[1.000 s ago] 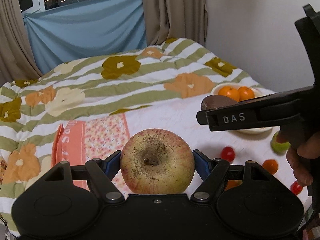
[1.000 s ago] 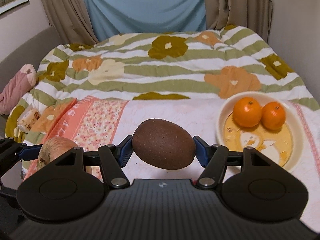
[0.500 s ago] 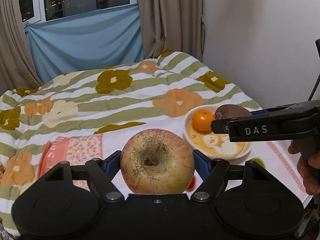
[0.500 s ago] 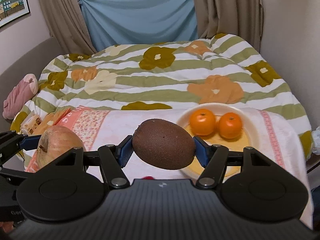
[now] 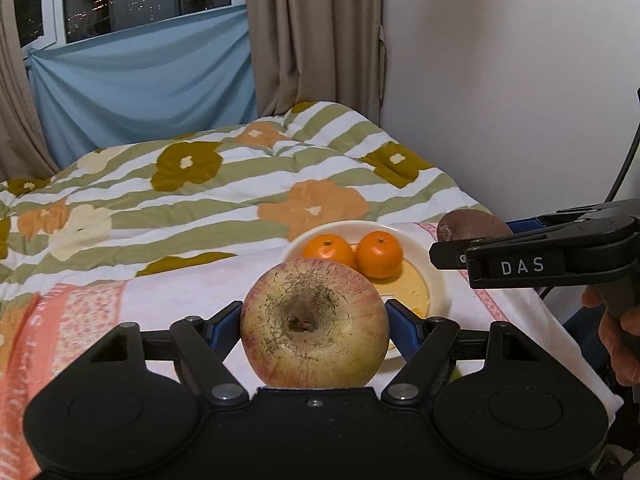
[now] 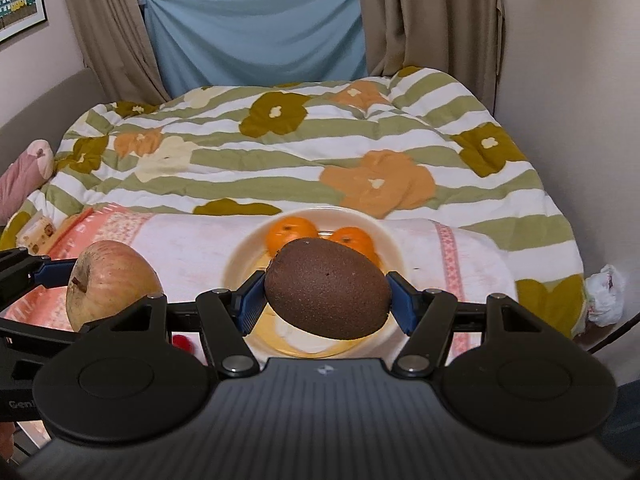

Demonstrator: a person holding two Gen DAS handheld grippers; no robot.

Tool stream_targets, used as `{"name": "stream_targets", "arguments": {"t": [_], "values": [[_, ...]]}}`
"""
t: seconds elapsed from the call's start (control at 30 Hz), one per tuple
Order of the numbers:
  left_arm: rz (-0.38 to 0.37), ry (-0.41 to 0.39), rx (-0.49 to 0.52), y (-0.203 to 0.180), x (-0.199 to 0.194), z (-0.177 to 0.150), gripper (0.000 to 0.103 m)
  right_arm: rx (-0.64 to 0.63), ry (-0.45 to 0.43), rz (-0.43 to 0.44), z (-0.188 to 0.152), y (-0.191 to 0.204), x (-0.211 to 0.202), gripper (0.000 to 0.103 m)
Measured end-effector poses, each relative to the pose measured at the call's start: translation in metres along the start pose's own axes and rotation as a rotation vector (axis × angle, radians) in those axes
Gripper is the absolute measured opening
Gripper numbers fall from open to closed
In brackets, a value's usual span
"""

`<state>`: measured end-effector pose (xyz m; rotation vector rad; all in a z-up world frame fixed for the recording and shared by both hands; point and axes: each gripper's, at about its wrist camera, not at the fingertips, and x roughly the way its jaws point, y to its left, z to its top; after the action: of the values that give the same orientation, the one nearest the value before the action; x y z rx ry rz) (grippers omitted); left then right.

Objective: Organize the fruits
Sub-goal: 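Carry the apple and kiwi to the white bowl with both tools, then lower the apple and kiwi into the bowl and open both tools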

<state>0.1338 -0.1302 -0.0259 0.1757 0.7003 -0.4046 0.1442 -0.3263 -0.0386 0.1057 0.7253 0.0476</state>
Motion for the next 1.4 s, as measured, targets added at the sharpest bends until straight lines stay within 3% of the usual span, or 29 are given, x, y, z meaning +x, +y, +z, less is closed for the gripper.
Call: {"name": "stream_targets", "arguments": {"t": [0.3,0.73,1.13,1.23,1.4], "values": [[-0.004,0.048,0.012,-0.033,0.062,0.005,0.079,-0.018,0.023,0.013,0.003,-0.041,0.035,0.079],[0.013,0.136,0.113,-0.050,0.130,0.004,0.079,-0.015,0.066,0.042,0.002,-0.056,0.083,0.079],[0.012,0.184,0.137,-0.052,0.136,0.001,0.080,-0.014,0.084,0.056,0.004,-0.057,0.094,0.079],[0.032,0.141,0.143,-0.052,0.125,0.004,0.091,-0.020,0.085,0.061,0.005,-0.054,0.095,0.079],[0.050,0.132,0.118,-0.045,0.110,0.004,0.093,-0.011,0.099,0.077,0.007,-0.049,0.101,0.079]]}}
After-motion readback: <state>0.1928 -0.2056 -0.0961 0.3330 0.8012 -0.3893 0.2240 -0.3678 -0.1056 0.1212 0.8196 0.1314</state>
